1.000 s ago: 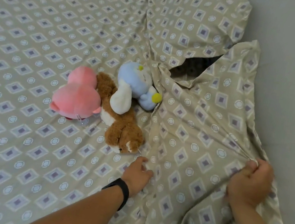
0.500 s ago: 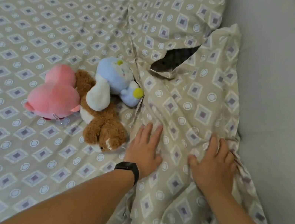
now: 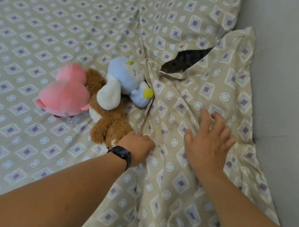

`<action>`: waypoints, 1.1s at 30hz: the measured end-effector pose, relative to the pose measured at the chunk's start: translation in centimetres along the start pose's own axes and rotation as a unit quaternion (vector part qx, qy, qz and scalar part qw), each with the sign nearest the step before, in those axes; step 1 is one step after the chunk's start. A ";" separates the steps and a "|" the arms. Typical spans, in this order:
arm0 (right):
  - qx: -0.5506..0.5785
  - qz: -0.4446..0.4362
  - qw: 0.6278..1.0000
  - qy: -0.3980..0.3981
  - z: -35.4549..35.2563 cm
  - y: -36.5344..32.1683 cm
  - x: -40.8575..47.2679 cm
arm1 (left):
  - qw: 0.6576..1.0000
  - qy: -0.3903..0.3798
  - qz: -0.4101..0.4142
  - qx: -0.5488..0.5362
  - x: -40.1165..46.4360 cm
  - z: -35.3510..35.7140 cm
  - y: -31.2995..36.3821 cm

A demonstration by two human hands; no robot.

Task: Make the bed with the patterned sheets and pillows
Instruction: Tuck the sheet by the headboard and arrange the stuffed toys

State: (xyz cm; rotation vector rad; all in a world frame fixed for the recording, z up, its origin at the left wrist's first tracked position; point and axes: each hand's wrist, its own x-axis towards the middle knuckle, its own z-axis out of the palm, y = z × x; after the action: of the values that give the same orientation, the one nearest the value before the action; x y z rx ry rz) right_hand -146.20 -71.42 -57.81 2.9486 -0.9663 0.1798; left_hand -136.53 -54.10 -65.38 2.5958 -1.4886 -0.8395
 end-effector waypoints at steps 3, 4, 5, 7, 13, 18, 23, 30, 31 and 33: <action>0.009 -0.042 0.999 -0.011 0.2 -3.4 0.2 | 0.989 0.094 -0.060 0.093 -1.9 -0.2 -2.5; 0.014 -0.048 0.999 -0.013 0.5 -4.5 0.1 | 0.984 0.102 -0.119 0.089 -2.6 -0.3 -3.6; 0.021 -0.049 0.998 -0.017 0.7 -5.8 0.0 | 0.978 0.091 -0.175 0.070 -3.6 -0.3 -4.9; 0.033 -0.043 0.998 -0.036 0.9 -7.9 -0.2 | 0.973 0.065 -0.219 0.032 -5.2 -0.1 -6.1; 0.261 0.045 0.924 -0.275 1.6 -12.8 -0.5 | 0.890 0.253 -0.173 -0.338 -9.0 -1.8 -6.4; 0.507 0.319 0.710 -0.371 0.6 -13.7 -0.8 | 0.520 0.237 -0.243 -0.784 -10.0 -4.6 -7.4; 0.571 0.387 0.590 -0.420 -0.2 -13.7 -0.7 | 0.290 0.118 -0.266 -0.911 -11.9 -3.0 -10.3; 0.440 0.290 0.735 -0.427 -0.4 -11.5 0.3 | 0.287 0.093 -0.286 -0.909 -10.7 -1.9 -9.2; 0.370 0.240 0.796 -0.414 -0.3 -11.2 0.4 | 0.308 0.098 -0.292 -0.900 -10.4 -2.1 -9.5; 0.291 0.121 0.856 -0.410 -0.8 -10.9 0.4 | 0.376 0.103 -0.297 -0.871 -10.3 -2.3 -10.2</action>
State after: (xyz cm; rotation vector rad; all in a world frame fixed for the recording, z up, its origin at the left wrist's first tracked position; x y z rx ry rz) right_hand -139.47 -62.84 -56.95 3.4593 -1.5959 -1.0659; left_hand -131.42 -40.73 -61.82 1.0450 0.6787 -0.9748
